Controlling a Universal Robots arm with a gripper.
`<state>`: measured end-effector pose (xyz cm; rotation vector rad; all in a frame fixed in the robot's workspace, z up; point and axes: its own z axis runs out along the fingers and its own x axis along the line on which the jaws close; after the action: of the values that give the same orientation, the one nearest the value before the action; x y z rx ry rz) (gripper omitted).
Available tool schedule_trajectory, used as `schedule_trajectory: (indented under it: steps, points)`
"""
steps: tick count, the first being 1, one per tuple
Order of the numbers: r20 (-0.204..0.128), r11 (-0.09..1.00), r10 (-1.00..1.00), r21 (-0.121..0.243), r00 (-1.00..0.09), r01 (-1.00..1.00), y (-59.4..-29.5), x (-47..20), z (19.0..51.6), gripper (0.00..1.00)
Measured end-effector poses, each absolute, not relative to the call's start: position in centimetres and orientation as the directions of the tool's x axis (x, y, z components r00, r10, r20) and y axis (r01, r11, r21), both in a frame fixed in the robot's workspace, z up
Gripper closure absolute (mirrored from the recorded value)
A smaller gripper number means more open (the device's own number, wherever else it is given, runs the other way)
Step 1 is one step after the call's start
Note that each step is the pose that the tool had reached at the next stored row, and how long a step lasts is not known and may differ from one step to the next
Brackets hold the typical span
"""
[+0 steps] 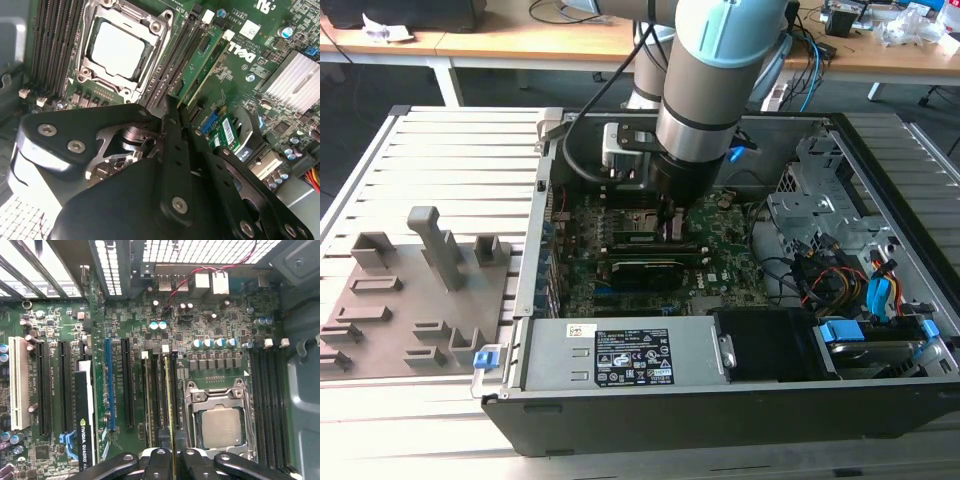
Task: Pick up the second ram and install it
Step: 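Insert the second ram into the second slot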
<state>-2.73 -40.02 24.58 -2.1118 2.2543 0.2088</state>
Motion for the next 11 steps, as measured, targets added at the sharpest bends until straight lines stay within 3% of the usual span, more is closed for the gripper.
schedule_trajectory:
  steps: [11]
  points:
    - [-0.124,0.061,-0.99,0.067,-0.069,-0.996,-39.9,-3.0,23.3,0.86]
